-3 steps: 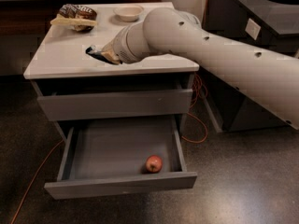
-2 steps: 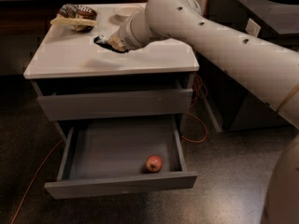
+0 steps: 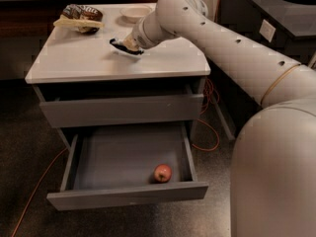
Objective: Pick rxbar blueberry from middle drawer and place on counter
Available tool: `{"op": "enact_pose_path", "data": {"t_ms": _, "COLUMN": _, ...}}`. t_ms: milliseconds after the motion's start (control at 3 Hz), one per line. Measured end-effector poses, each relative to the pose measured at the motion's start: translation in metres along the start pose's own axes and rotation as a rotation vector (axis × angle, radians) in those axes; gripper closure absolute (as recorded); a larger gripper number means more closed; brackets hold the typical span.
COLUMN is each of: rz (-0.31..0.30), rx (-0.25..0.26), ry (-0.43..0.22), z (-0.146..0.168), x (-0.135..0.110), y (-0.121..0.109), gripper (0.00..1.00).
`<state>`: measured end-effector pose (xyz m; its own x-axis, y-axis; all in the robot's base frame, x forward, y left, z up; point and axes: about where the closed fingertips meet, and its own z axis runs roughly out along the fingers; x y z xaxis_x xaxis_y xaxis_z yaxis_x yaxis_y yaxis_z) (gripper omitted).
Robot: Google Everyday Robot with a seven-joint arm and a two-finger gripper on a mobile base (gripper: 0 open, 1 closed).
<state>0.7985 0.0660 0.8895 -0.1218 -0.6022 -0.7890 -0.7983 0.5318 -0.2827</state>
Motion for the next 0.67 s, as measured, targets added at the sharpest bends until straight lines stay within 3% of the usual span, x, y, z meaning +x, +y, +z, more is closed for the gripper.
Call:
{"op": "enact_pose_path", "data": {"t_ms": 333, "rz": 0.029, "rx": -0.013, "ry": 0.017, "z": 0.016, "x": 0.0143, "y": -0.0072, "gripper": 0.24}}
{"op": "enact_pose_path", "data": {"t_ms": 667, "rz": 0.027, "rx": -0.016, "ry": 0.017, "z": 0.0169, "x": 0.0136, "y": -0.0047, "gripper": 0.03}}
